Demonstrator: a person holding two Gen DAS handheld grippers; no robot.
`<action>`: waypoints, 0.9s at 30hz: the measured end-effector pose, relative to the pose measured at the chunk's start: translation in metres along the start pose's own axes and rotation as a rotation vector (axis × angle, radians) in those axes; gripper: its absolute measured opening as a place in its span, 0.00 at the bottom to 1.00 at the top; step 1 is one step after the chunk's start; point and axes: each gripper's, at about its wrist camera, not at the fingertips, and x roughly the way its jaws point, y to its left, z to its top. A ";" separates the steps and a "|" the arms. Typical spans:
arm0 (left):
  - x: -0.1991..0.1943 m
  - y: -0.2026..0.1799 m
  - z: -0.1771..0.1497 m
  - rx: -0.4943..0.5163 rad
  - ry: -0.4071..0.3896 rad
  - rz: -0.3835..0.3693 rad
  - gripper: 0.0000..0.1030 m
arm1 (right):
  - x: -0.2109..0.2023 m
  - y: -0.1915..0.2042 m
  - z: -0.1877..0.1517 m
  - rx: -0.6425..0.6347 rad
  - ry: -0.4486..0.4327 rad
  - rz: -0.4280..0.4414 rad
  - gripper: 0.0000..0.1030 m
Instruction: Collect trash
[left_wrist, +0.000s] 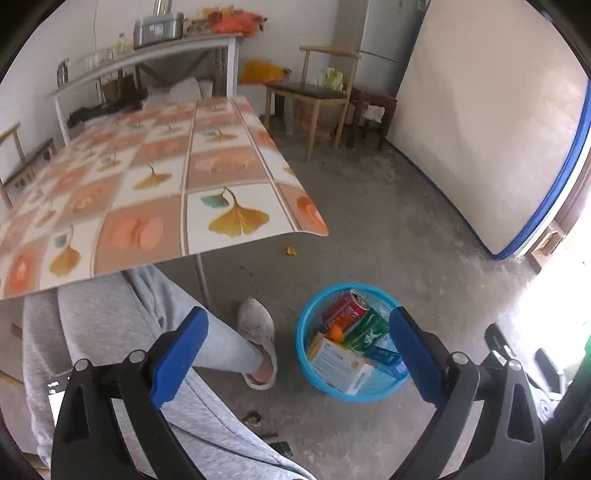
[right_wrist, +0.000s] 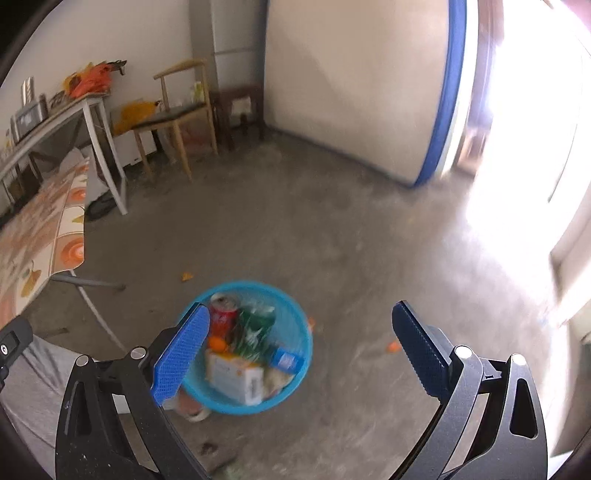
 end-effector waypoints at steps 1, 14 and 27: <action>0.001 -0.001 0.000 0.005 0.006 -0.002 0.93 | -0.002 0.004 -0.002 -0.016 -0.015 0.002 0.92; 0.003 -0.001 -0.007 0.014 0.028 -0.002 0.93 | 0.009 0.004 -0.013 0.019 0.045 -0.009 0.92; 0.008 -0.005 -0.007 0.027 0.045 -0.019 0.93 | 0.008 0.010 -0.015 0.010 0.044 -0.022 0.93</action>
